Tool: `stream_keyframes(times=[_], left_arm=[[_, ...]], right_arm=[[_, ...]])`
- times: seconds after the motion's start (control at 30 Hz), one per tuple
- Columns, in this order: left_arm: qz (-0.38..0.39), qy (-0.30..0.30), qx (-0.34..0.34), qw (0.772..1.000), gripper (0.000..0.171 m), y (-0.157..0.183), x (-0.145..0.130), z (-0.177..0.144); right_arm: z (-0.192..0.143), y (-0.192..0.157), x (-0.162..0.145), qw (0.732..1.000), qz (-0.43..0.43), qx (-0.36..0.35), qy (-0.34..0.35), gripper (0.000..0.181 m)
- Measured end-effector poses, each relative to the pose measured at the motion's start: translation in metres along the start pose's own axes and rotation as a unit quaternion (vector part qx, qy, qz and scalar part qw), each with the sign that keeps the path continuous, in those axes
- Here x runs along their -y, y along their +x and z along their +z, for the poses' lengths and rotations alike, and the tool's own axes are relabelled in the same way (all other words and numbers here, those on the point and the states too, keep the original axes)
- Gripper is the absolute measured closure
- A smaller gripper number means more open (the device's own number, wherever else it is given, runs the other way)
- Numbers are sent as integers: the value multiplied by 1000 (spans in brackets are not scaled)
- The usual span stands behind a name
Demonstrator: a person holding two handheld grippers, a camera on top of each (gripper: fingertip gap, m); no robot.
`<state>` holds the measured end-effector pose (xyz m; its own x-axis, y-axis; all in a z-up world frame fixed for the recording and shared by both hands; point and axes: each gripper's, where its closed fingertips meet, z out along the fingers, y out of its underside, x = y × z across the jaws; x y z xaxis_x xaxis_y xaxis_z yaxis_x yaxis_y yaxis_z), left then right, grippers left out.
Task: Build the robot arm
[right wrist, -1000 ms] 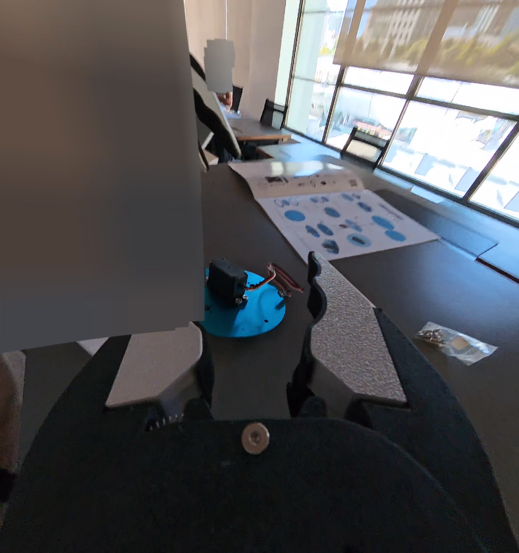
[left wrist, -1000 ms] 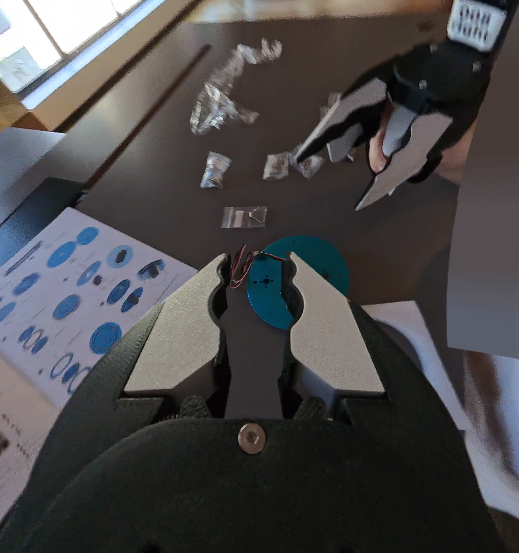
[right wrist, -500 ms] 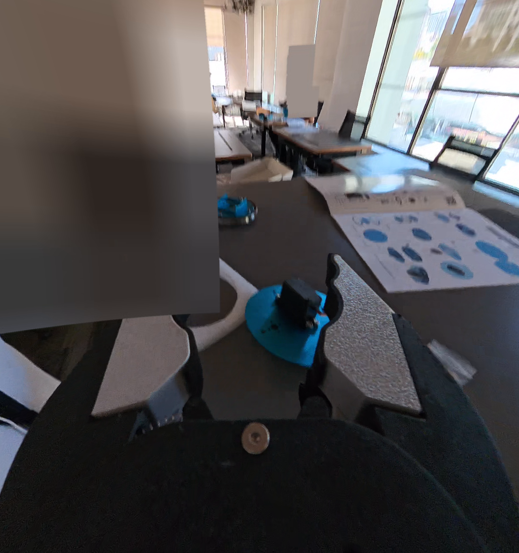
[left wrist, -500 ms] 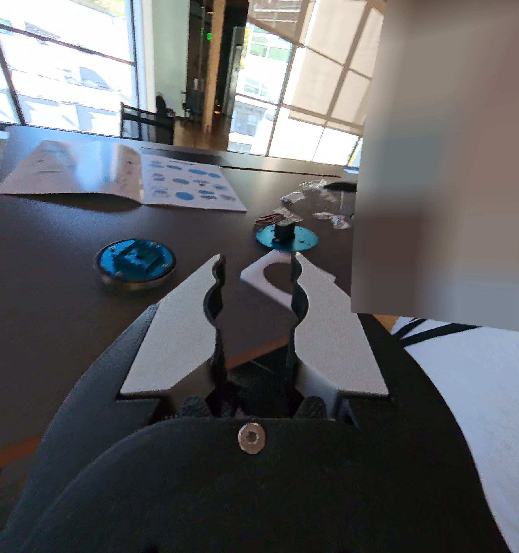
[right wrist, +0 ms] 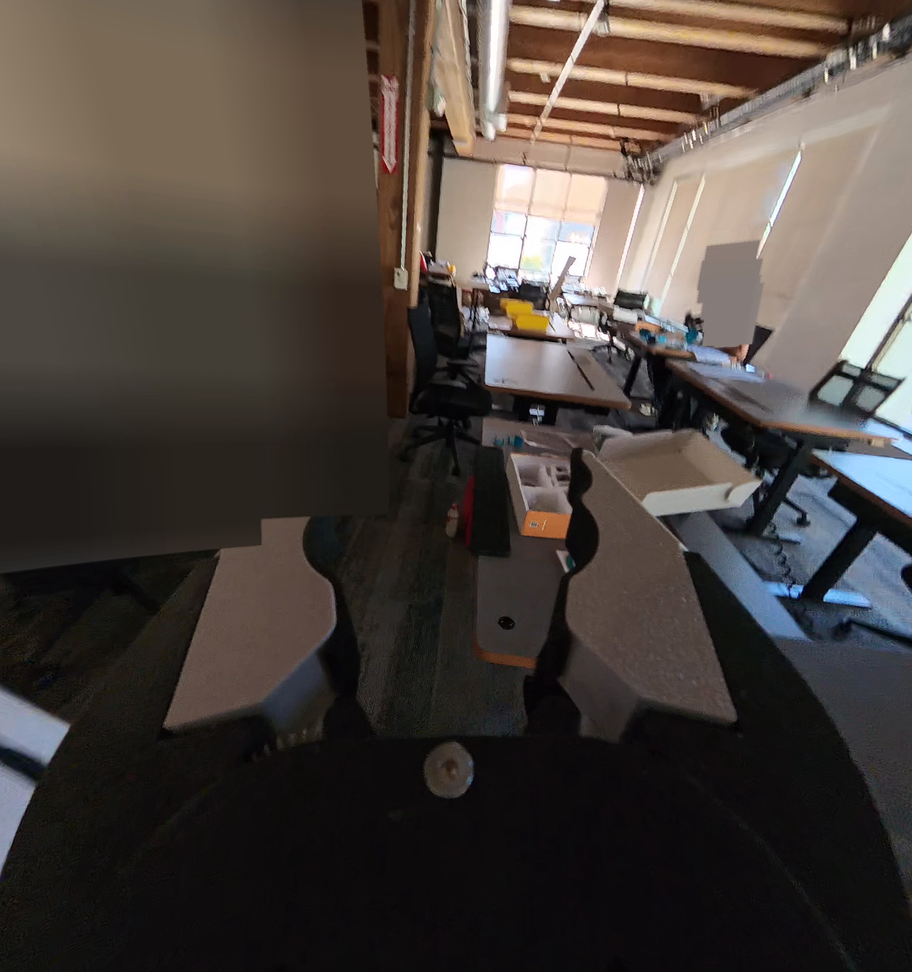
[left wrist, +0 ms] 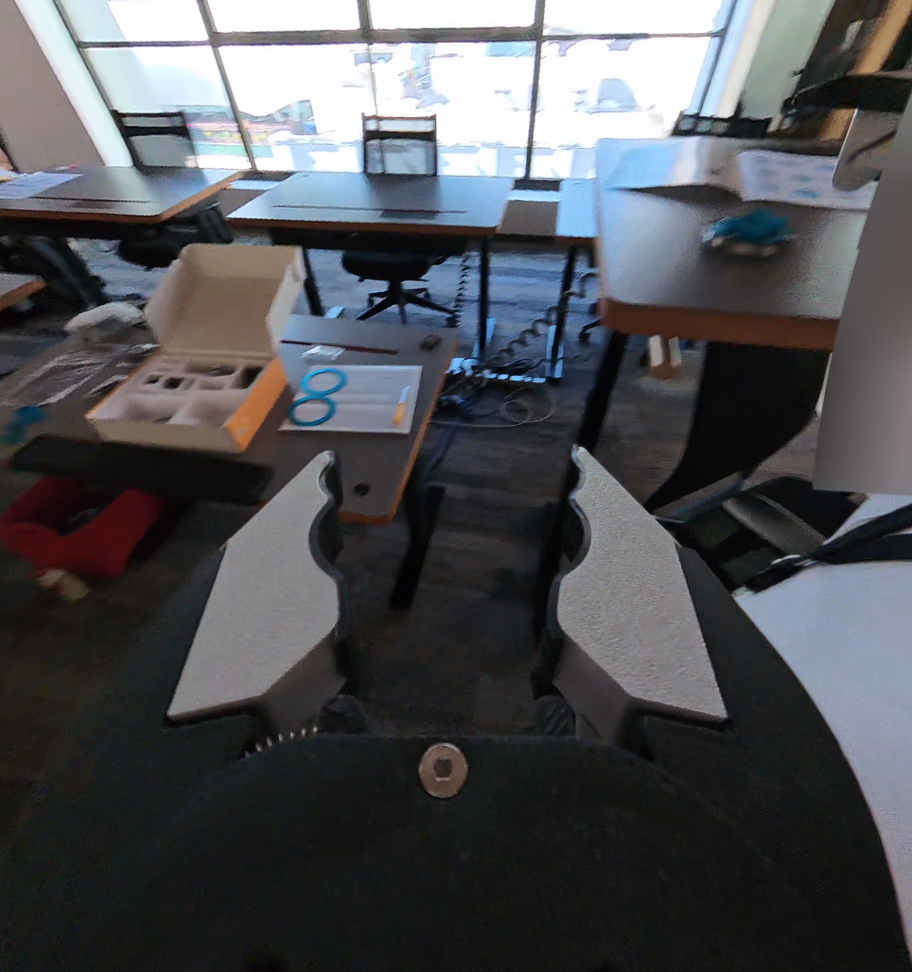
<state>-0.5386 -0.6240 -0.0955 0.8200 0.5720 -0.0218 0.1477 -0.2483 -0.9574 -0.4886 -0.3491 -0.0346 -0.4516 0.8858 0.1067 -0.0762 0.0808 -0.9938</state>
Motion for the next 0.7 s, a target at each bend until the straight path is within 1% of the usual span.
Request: stream_keyframes(times=[0.07,0.13,0.2,0.23,0.3,0.4,0.47,0.53,0.57,0.63,0.7], left_arm=[[-17,-18,24,999,82,-52,-23,-13],[-17,-31,49,998,82,-98,-40,-23],[4,-36,82,996,83,-141,-51,-31],[14,-39,96,995,86,-163,-58,-33],[19,-42,112,993,92,-207,-70,-29],[-14,-33,111,993,98,-270,-80,-9],[-42,-8,101,994,105,-310,-76,12],[-57,10,92,994,111,-352,-71,36],[-56,10,94,994,112,-376,-69,49],[-40,1,107,993,116,-427,-67,76],[-18,-7,118,993,127,-477,-64,106]], right_arm=[[80,-8,-23,999,17,-12,-31,95],[147,-16,-41,998,28,-7,-49,107],[195,-7,-59,996,22,-45,-72,122],[213,-1,-66,994,18,-68,-78,130],[245,4,-75,994,5,-83,-76,147],[289,25,-93,987,-46,-116,-103,156],[318,46,-109,978,-82,-137,-133,156],[350,67,-124,971,-110,-149,-149,155],[367,78,-134,969,-116,-150,-156,153],[409,102,-161,968,-113,-141,-173,141],[455,133,-196,966,-94,-134,-201,136]])
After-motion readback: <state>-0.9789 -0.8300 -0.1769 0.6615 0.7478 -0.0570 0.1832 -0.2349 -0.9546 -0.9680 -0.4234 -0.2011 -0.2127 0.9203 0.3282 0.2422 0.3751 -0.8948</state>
